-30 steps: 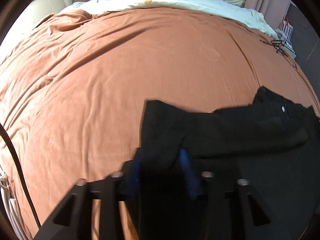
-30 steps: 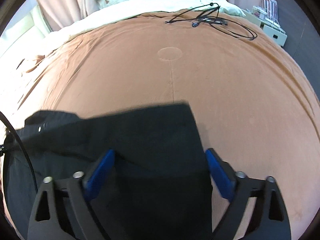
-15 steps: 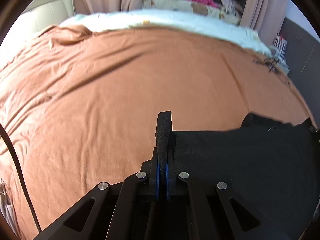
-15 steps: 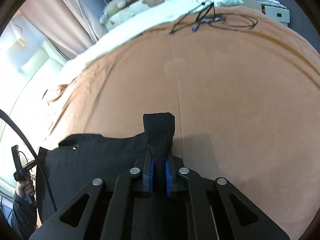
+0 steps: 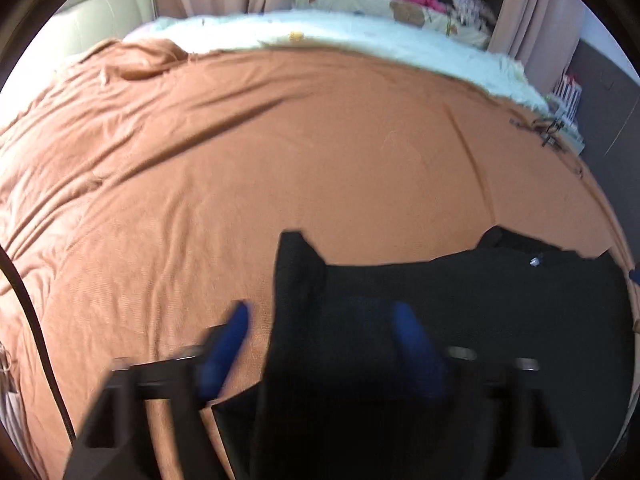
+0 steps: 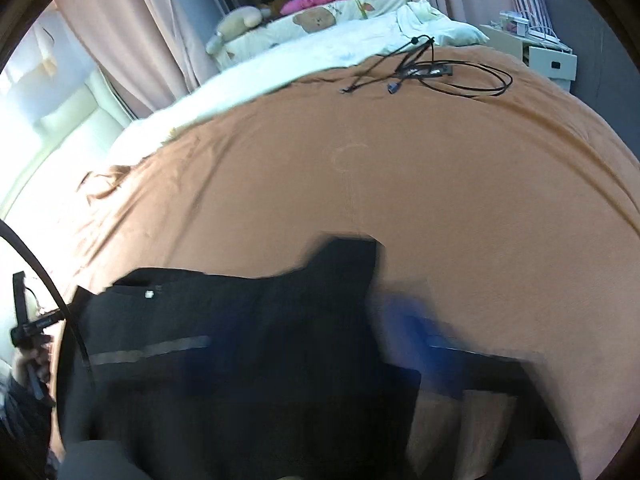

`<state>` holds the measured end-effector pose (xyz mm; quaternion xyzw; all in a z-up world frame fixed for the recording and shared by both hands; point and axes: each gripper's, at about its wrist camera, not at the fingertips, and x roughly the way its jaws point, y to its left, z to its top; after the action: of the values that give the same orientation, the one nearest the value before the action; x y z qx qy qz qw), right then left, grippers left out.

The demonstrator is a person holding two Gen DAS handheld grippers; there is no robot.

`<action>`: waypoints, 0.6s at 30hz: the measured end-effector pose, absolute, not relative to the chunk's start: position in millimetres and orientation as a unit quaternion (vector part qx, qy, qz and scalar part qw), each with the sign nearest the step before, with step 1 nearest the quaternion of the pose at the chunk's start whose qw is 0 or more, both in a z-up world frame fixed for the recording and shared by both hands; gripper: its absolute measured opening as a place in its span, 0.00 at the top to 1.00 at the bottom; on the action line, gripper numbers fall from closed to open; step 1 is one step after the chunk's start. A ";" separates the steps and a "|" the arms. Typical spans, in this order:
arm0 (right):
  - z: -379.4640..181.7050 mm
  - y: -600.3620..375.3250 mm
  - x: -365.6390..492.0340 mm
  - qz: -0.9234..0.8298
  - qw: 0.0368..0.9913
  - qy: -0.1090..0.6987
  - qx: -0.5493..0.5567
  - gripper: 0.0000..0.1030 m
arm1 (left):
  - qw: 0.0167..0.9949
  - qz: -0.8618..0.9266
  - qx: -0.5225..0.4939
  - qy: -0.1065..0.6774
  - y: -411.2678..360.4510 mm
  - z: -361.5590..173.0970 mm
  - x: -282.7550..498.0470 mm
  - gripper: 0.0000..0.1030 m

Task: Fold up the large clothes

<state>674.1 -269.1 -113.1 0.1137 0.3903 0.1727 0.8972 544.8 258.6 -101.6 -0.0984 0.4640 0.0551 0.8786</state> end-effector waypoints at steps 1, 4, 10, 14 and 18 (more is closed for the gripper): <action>-112.3 -268.6 667.9 0.169 0.897 0.393 0.108 0.00 | 0.884 0.053 -0.099 0.454 255.8 -94.7 537.8 0.15; -106.9 -272.4 648.8 0.167 0.897 0.394 0.113 0.00 | 0.888 0.045 -0.103 0.446 246.8 -81.8 523.6 0.11; -82.7 -277.3 592.4 0.167 0.906 0.374 0.108 0.00 | 0.897 0.027 -0.103 0.429 231.2 -56.9 476.2 0.04; -76.9 -279.5 544.4 0.155 0.914 0.364 0.090 0.00 | 0.899 0.023 -0.112 0.423 226.8 -49.2 438.4 0.04; -69.6 -278.9 495.7 0.158 0.926 0.335 0.077 0.00 | 0.899 0.018 -0.119 0.422 222.5 -42.7 395.3 0.04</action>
<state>495.7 -278.9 -69.6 0.0773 0.3351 0.1578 0.9257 395.3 222.5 -42.7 -0.1185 0.4221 0.0184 0.8986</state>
